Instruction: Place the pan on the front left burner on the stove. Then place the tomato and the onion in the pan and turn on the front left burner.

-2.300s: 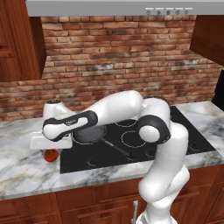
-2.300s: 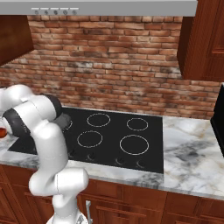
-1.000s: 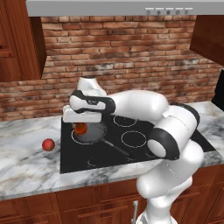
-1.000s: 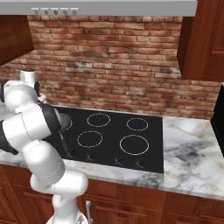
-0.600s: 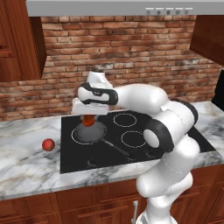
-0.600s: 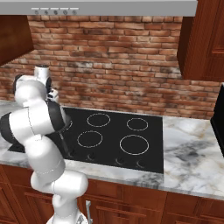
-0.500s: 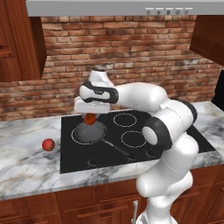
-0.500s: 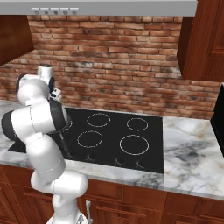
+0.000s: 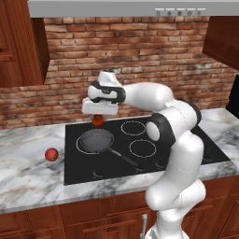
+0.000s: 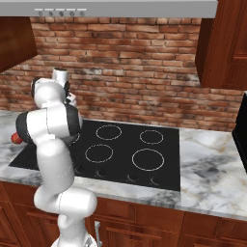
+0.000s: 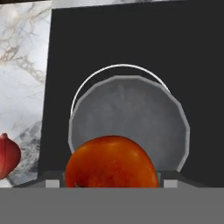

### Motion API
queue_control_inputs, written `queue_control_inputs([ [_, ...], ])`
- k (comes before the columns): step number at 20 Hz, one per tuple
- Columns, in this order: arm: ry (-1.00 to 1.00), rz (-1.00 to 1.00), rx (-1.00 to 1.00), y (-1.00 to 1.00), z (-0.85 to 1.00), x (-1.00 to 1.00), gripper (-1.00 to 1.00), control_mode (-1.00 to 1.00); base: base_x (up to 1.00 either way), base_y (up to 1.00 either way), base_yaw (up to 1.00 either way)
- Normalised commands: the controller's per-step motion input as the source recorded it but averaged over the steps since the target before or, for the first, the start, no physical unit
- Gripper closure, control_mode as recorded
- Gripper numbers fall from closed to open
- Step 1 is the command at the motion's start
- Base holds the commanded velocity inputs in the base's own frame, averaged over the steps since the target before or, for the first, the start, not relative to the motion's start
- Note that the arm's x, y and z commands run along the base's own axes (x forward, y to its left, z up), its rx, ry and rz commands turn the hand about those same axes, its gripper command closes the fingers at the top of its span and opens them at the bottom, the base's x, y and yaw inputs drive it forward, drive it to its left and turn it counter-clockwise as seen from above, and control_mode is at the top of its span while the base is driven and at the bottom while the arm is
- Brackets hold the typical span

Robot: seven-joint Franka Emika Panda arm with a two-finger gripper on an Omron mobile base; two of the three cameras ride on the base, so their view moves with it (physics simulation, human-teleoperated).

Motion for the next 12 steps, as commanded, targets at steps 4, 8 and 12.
queue_control_inputs([
  [4,0.01,0.0,0.0,0.0,-0.07,0.19,1.0,-1.0,0.0,0.0,0.0],
  [8,0.01,0.0,0.0,0.0,-0.15,0.23,1.0,-1.0,0.0,0.0,0.0],
  [12,0.05,0.0,0.0,0.03,-0.33,0.19,1.0,-1.0,0.0,0.0,0.0],
])
